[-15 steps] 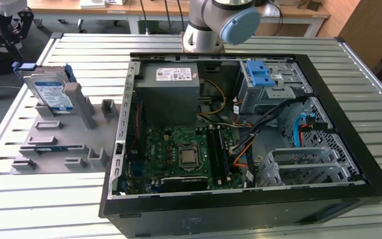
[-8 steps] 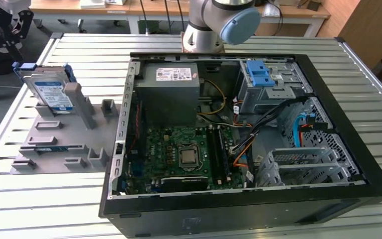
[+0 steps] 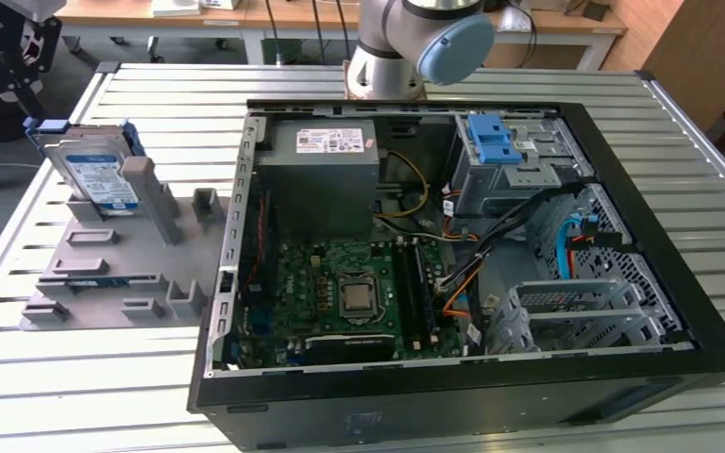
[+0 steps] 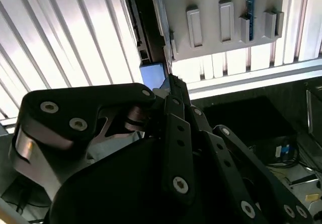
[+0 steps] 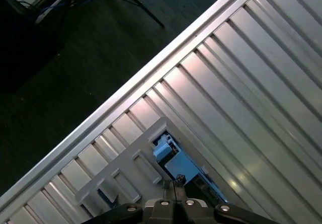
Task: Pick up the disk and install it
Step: 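Pick up the disk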
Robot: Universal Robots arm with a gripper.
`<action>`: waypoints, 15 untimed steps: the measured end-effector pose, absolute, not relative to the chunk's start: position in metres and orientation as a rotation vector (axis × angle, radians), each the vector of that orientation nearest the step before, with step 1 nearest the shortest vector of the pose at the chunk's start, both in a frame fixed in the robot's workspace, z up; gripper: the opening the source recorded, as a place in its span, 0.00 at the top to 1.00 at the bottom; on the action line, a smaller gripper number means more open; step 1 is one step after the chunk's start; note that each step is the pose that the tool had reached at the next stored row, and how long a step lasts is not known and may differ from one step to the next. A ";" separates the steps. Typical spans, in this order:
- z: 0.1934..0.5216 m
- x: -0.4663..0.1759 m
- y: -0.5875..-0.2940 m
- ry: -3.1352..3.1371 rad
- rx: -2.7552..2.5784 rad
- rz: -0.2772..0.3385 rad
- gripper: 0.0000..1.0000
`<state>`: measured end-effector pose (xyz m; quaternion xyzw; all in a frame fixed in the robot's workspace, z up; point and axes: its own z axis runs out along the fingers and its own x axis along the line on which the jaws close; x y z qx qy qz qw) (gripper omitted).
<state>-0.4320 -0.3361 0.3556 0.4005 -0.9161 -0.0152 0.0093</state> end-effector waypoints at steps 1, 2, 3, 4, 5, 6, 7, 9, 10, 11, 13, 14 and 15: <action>0.355 -0.432 -0.336 -2.851 1.276 -0.047 0.89; 0.355 -0.432 -0.336 -2.840 1.301 -0.046 0.89; 0.355 -0.432 -0.336 -2.829 1.326 -0.045 0.89; 0.355 -0.432 -0.336 -2.818 1.352 -0.044 0.89; 0.355 -0.432 -0.336 -2.806 1.377 -0.044 0.89; 0.355 -0.432 -0.336 -2.793 1.402 -0.043 0.89; 0.355 -0.432 -0.336 -2.779 1.430 -0.043 0.89; 0.354 -0.432 -0.336 -2.753 1.480 -0.042 0.89; 0.354 -0.432 -0.336 -2.740 1.504 -0.042 0.89; 0.354 -0.432 -0.336 -2.726 1.529 -0.041 0.89; 0.353 -0.432 -0.336 -2.698 1.577 -0.040 0.89; 0.353 -0.432 -0.336 -2.684 1.602 -0.040 0.89; 0.353 -0.432 -0.336 -2.670 1.624 -0.039 0.89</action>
